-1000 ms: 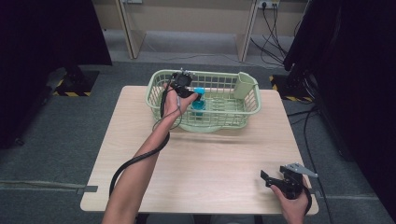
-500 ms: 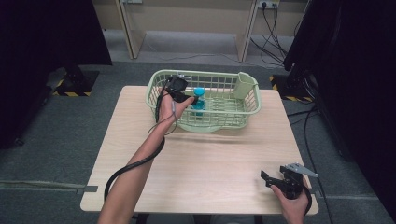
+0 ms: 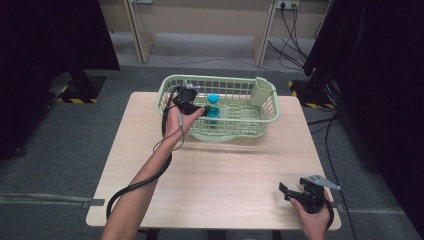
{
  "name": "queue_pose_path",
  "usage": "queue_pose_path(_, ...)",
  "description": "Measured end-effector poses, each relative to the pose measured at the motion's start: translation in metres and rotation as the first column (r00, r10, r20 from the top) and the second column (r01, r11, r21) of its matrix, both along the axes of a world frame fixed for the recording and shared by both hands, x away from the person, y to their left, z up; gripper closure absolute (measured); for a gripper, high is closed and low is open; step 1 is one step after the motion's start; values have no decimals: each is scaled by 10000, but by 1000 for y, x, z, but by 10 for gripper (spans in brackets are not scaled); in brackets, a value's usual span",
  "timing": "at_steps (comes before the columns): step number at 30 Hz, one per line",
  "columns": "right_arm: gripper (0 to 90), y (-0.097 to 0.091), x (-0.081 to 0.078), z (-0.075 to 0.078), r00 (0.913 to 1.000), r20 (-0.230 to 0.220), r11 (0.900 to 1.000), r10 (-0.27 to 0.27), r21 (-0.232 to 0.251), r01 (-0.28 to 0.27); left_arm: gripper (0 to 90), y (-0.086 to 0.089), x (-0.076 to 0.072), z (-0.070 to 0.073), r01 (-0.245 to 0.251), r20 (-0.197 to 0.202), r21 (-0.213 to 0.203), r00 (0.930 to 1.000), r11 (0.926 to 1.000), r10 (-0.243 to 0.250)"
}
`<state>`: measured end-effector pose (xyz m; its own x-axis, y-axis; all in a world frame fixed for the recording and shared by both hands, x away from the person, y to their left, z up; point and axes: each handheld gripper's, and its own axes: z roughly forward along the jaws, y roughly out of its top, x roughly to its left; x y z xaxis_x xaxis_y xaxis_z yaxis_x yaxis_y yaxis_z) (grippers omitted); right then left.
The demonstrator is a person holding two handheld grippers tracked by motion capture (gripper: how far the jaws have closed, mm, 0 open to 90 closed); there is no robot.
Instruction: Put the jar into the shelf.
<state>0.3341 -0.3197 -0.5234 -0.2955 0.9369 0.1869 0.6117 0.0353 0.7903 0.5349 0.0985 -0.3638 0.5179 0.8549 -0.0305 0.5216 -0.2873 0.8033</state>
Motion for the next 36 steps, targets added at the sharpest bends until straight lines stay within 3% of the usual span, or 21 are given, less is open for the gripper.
queue_pose_path(36, 72, 1, 0, 0, 10000, -10, 10000, -25, -12, 25, 251, 19, -34, -16, 191, 214, -153, 9996, 9997, -187)
